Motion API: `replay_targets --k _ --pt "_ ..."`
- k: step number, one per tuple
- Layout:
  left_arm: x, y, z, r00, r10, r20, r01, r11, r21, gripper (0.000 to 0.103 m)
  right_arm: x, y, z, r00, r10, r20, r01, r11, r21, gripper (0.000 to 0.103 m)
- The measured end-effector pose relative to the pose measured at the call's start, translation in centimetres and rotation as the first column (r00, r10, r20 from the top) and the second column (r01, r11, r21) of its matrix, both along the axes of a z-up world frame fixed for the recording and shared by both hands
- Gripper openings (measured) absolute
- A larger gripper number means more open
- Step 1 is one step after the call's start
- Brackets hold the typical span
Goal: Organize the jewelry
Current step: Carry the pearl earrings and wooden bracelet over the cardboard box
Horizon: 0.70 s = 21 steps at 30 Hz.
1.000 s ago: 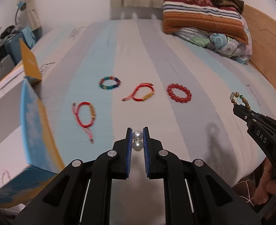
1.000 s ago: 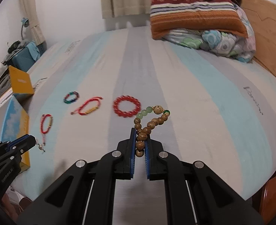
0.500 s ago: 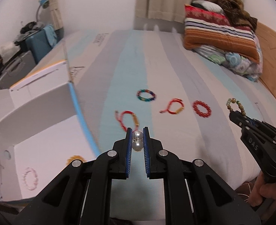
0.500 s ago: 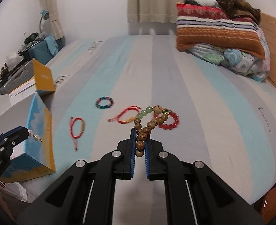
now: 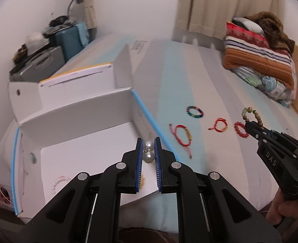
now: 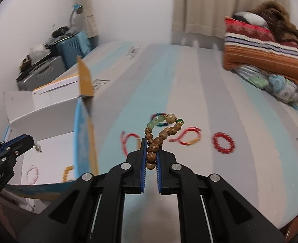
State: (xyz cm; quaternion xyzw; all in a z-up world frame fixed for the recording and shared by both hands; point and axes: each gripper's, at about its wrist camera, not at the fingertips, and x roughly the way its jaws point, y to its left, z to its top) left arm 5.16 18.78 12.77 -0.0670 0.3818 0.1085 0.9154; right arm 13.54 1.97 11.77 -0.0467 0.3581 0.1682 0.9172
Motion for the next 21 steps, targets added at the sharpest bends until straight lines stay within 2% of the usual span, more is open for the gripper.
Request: replay_targets --k 13,21 --pt "-4.1 7.7 -0.8 0.988 0.152 -0.031 -0.152 0.988 0.012 0.011 -2.7 9.8 -0.2 0.984 0.176 -0.003 -0.176 0.984 -0.005 0.007" --pt "-6.0 11.7 -2.3 0.971 0.228 -0.069 -0.23 0.973 -0.011 0.011 -4.1 14.6 -1.7 0.963 0.265 -0.046 -0.267 0.963 -0.044 0.007"
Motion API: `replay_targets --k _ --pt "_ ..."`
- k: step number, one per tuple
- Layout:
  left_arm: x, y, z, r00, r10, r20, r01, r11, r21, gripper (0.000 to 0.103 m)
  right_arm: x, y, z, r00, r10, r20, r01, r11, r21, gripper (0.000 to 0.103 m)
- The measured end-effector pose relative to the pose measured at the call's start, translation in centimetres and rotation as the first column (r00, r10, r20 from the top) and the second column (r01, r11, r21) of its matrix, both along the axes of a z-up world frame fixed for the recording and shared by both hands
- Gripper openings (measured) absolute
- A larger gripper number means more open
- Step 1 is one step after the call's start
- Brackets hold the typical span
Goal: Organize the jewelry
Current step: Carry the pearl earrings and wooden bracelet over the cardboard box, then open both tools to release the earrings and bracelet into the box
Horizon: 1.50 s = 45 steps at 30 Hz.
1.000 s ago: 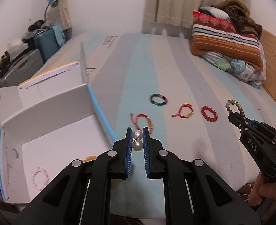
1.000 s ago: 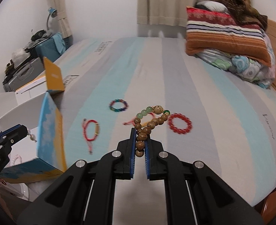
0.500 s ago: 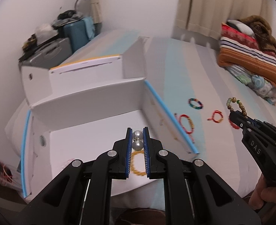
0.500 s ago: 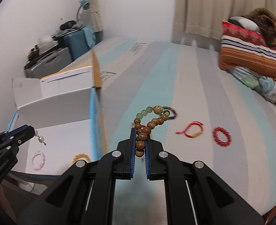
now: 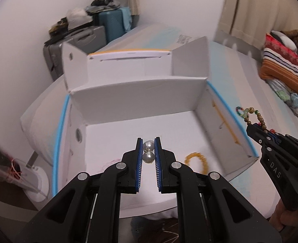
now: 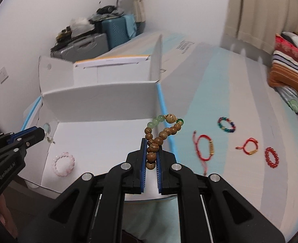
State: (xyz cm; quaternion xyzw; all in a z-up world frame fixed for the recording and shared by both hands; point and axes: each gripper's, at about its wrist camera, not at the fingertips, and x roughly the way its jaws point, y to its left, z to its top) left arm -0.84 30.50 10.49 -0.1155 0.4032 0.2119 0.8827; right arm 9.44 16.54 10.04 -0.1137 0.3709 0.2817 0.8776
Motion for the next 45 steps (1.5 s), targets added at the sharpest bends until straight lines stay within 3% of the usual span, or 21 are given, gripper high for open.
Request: replay_targets --k 8,18,31,32,34,36,40,45 --pt "-1.1 3.3 -3.1 0.991 0.08 -0.105 -0.085 0.995 -0.044 0.011 -0.1 2.9 -2.5 0.996 0.041 -0.084 -0.047 0.997 -0.069 0.007" --pt "-0.7 4.3 -6.6 0.973 0.091 -0.214 -0.11 0.991 -0.081 0.011 -0.3 5.2 -5.8 0.977 0.064 -0.203 -0.096 0.984 -0.151 0.007" --pt "-1.2 4.5 -7.7 0.966 0.102 -0.236 -0.121 0.99 -0.068 0.014 -0.3 5.6 -6.4 0.972 0.058 -0.226 -0.093 0.985 -0.148 0.01" --pt "-1.2 4.6 -7.6 0.967 0.104 -0.234 -0.123 0.99 -0.068 0.017 -0.2 5.6 -6.3 0.972 0.057 -0.227 -0.091 0.985 -0.144 0.01" --pt "-1.5 4.6 -7.4 0.969 0.108 -0.223 -0.126 0.99 -0.069 0.027 -0.3 5.5 -6.0 0.973 0.055 -0.224 -0.085 0.988 -0.127 0.02" --pt "-1.7 4.5 -6.9 0.97 0.115 -0.214 -0.13 0.99 -0.057 0.037 -0.4 5.1 -5.4 0.975 0.055 -0.214 -0.08 0.991 -0.107 0.039" --pt "-1.7 4.0 -5.9 0.974 0.124 -0.191 -0.131 0.991 -0.029 0.064 -0.8 4.3 -4.0 0.982 0.064 -0.179 -0.078 0.995 -0.069 0.053" --pt "-1.2 3.1 -4.6 0.978 0.128 -0.167 -0.127 0.992 0.021 0.084 -0.8 2.5 -1.9 0.99 0.052 -0.133 -0.055 0.998 -0.017 0.071"
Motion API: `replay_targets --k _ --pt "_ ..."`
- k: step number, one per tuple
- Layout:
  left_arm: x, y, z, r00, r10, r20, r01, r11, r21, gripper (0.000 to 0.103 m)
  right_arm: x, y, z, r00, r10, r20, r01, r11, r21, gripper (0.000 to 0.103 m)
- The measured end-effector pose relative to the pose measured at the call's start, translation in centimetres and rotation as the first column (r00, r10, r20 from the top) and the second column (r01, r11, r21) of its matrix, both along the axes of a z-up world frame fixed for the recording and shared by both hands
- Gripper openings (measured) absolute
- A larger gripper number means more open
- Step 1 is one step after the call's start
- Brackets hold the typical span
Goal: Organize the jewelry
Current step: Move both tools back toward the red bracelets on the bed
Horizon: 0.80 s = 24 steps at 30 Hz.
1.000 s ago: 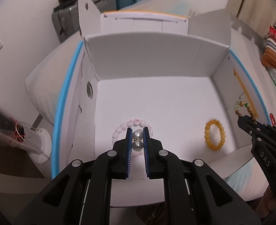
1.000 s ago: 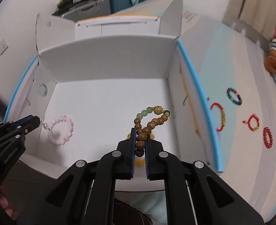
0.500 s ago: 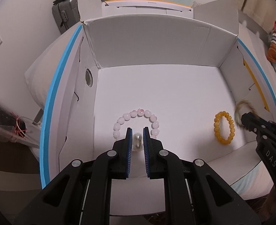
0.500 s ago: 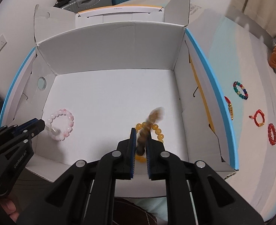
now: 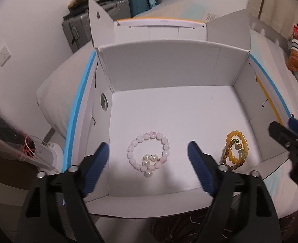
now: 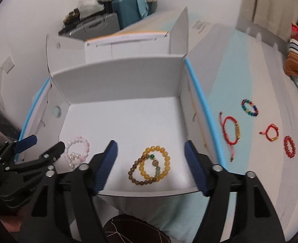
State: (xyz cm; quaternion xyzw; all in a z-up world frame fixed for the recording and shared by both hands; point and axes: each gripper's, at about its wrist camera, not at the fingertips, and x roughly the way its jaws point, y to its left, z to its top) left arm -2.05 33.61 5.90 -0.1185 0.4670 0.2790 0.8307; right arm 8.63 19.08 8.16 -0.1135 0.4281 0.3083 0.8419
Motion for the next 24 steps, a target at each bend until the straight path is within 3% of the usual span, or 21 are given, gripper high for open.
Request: replay_targets --k 5,12,24 --pt "0.6 -1.3 1.1 0.999 -0.016 0.028 0.015 1.0 0.018 0.095 0.4 -2.2 1.8 0.999 -0.039 0.035 0.038 0.999 0.039 0.086" --pt "2.0 -4.0 1.8 0.998 -0.061 0.033 0.059 0.997 0.047 0.097 1.3 -6.0 2.9 0.993 -0.1 0.069 0.096 0.993 0.065 0.095" --pt "6.0 -11.6 3.1 0.972 -0.206 0.113 0.202 0.978 0.041 0.097 3.7 -14.2 3.2 0.973 -0.211 0.093 0.204 0.976 0.078 0.096"
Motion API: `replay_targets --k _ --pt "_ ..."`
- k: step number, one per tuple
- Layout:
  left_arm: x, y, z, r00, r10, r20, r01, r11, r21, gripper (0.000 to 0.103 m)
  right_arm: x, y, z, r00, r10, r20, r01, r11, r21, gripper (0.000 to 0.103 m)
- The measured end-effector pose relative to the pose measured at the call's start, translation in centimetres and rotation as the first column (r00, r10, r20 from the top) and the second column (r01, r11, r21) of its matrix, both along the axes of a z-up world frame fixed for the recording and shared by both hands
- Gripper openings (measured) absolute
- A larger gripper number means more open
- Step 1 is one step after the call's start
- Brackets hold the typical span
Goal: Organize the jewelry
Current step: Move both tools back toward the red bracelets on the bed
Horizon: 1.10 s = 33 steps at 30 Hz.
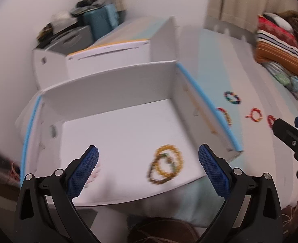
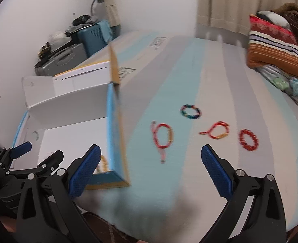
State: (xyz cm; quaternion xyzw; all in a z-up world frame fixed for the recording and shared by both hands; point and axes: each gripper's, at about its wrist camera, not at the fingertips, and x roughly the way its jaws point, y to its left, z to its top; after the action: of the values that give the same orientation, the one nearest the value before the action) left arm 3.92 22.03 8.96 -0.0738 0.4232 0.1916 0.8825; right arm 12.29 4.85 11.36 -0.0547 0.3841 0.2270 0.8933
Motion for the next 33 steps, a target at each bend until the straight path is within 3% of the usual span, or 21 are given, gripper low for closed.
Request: replay_targets --k 15,24,33 --pt "7.8 -10.7 -0.3 0.969 -0.238 0.067 0.239 0.971 -0.004 0.097 5.6 -11.1 -3.6 0.987 -0.16 0.003 0.16 0.986 -0.056 0.096" --pt "13.3 -15.3 -3.5 0.952 -0.302 0.05 0.303 0.953 -0.025 0.097 10.6 -14.9 -8.0 0.975 -0.222 -0.031 0.218 0.971 -0.101 0.096" --pt "18.1 -15.4 -8.3 0.956 -0.292 0.01 0.292 0.955 -0.053 0.097 15.3 -16.0 -12.6 0.965 -0.251 -0.072 0.24 0.963 -0.125 0.096"
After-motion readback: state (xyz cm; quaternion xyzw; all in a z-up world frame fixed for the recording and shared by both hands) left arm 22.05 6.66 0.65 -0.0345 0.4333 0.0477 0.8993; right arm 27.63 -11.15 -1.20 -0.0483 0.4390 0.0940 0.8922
